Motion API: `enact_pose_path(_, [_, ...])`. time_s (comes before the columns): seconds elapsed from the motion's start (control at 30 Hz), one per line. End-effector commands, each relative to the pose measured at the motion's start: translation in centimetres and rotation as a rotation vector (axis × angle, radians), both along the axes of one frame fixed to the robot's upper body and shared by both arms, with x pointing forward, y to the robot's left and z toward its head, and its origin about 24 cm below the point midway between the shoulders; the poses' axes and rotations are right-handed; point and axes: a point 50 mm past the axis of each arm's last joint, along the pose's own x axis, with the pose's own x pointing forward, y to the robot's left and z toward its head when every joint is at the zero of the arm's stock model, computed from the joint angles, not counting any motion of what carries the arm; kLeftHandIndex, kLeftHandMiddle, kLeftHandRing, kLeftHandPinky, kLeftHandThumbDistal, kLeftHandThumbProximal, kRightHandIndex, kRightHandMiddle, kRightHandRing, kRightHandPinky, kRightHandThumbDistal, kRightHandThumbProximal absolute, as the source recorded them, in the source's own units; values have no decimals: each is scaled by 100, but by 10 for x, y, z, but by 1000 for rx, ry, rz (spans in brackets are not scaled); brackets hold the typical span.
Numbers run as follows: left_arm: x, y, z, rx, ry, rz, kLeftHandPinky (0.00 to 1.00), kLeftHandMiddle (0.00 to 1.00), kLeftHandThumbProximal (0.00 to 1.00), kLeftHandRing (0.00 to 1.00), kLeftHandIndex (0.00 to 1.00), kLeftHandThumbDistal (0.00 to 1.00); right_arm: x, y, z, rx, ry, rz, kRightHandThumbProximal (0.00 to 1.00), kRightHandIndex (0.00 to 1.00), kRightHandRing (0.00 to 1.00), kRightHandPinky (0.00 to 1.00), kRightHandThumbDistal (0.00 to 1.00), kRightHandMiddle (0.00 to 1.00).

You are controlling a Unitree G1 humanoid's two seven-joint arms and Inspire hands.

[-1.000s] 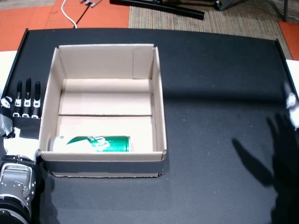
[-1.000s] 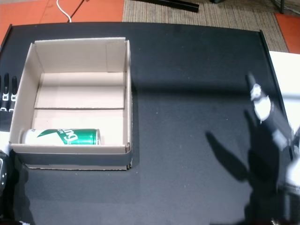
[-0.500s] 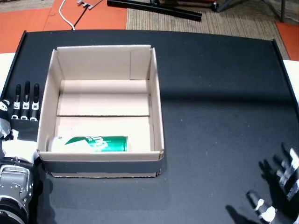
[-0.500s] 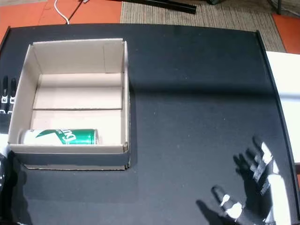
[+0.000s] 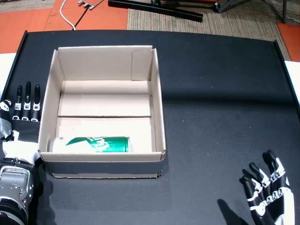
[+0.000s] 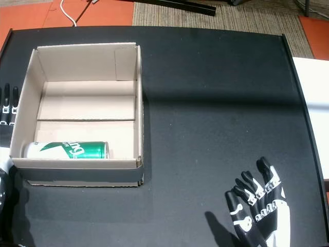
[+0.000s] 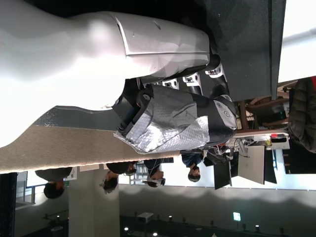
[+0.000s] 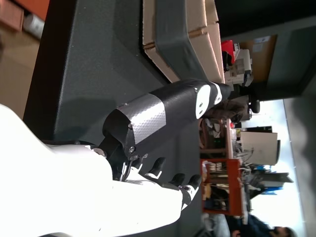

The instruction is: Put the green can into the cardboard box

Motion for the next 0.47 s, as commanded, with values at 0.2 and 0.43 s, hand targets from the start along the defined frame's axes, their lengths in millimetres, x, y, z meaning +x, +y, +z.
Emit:
enact_pose_path(0.2, [-16,1,-20,-4,101,-2,80,53,58,63,52,0,1,-6,10,-47,-86,-46,36,68,84,93,100,81])
enact_pose_path(0.43, [-15,4,-19,5,102,-6,80,54,58,64,53,0,1,-4,11,-9,-123,-32,40,60,80,90,100,75])
